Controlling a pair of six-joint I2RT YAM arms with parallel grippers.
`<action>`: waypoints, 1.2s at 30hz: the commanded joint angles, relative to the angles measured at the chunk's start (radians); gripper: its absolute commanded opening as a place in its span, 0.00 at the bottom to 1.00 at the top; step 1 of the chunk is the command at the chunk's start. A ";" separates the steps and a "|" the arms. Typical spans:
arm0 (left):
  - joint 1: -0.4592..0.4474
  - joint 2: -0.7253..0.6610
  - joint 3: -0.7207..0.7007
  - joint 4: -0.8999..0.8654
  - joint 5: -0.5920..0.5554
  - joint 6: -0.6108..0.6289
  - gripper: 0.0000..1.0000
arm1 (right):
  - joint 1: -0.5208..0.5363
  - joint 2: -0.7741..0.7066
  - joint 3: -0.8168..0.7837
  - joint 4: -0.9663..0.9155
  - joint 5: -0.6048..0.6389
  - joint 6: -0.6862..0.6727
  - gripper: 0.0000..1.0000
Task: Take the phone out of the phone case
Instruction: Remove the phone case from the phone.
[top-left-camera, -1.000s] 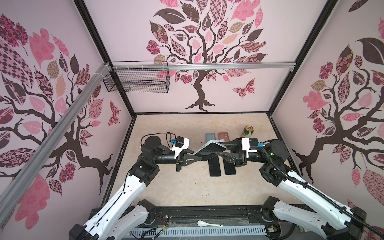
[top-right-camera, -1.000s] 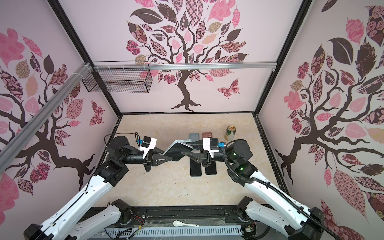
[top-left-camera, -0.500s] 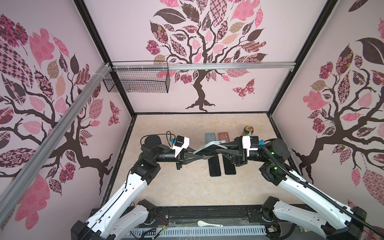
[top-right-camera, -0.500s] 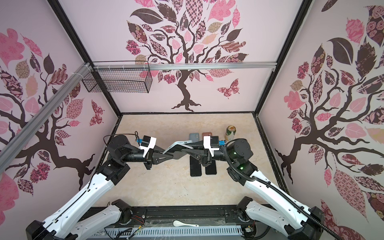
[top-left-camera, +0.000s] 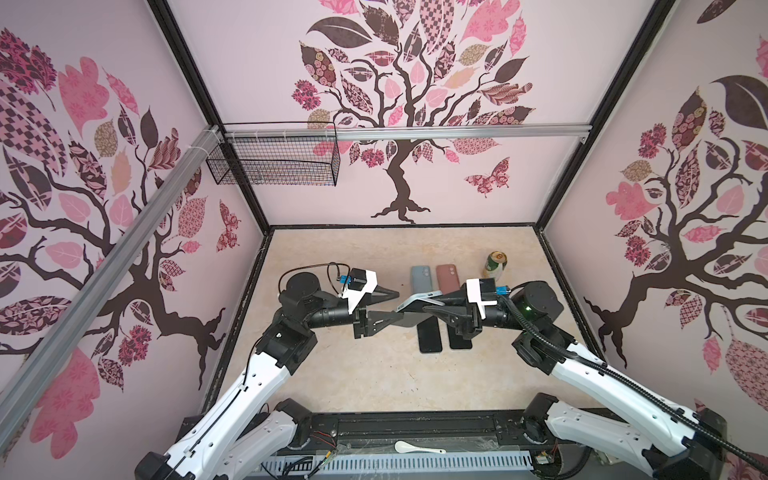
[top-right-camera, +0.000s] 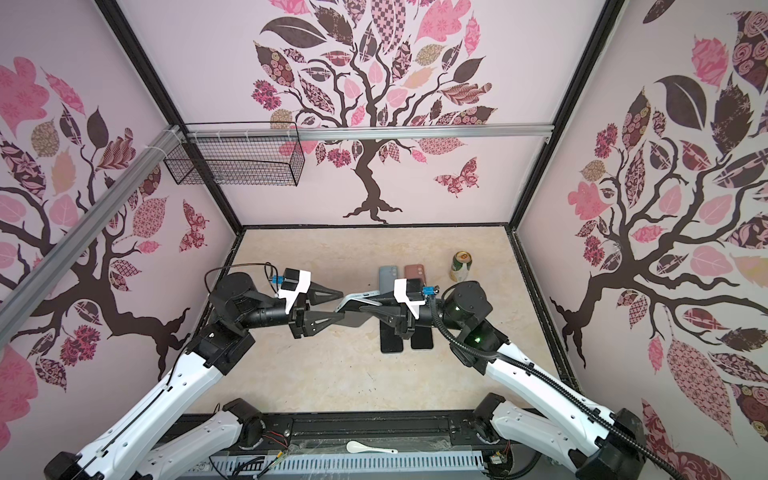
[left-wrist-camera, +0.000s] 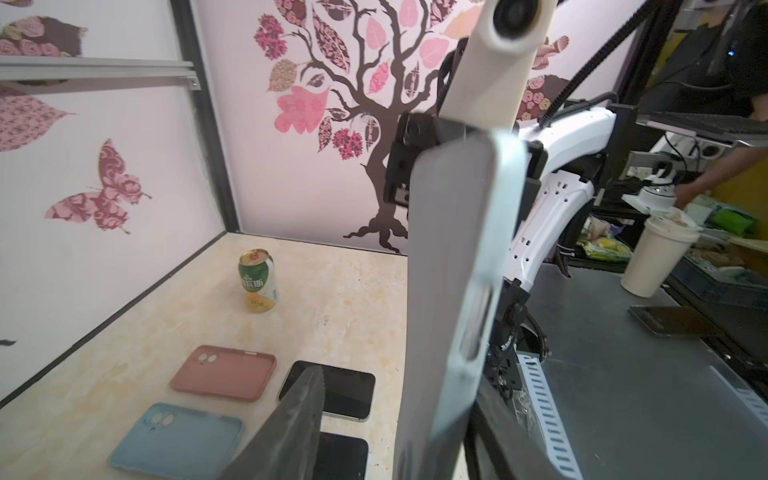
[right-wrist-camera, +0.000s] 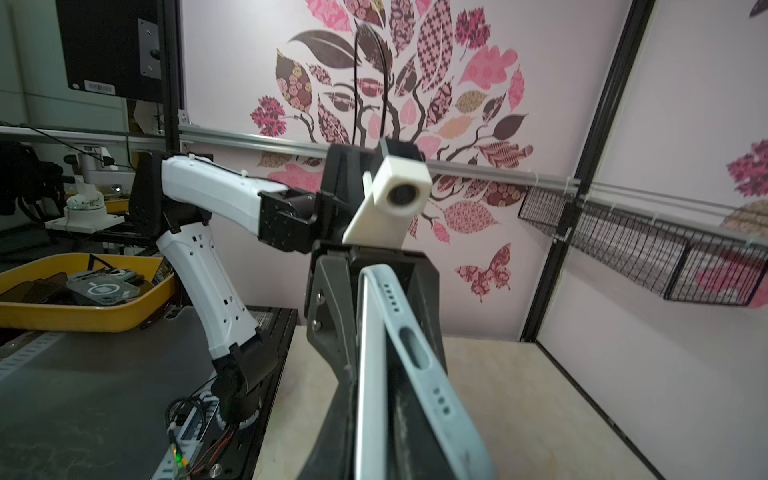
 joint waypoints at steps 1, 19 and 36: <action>0.000 -0.046 0.053 -0.104 -0.107 0.030 0.61 | -0.013 -0.022 0.044 -0.125 0.082 -0.156 0.00; -0.064 0.154 0.314 -0.507 -0.230 0.183 0.67 | 0.060 0.061 0.115 -0.477 0.286 -0.769 0.00; -0.172 0.261 0.342 -0.533 -0.239 0.204 0.64 | 0.116 0.063 0.119 -0.499 0.293 -0.819 0.00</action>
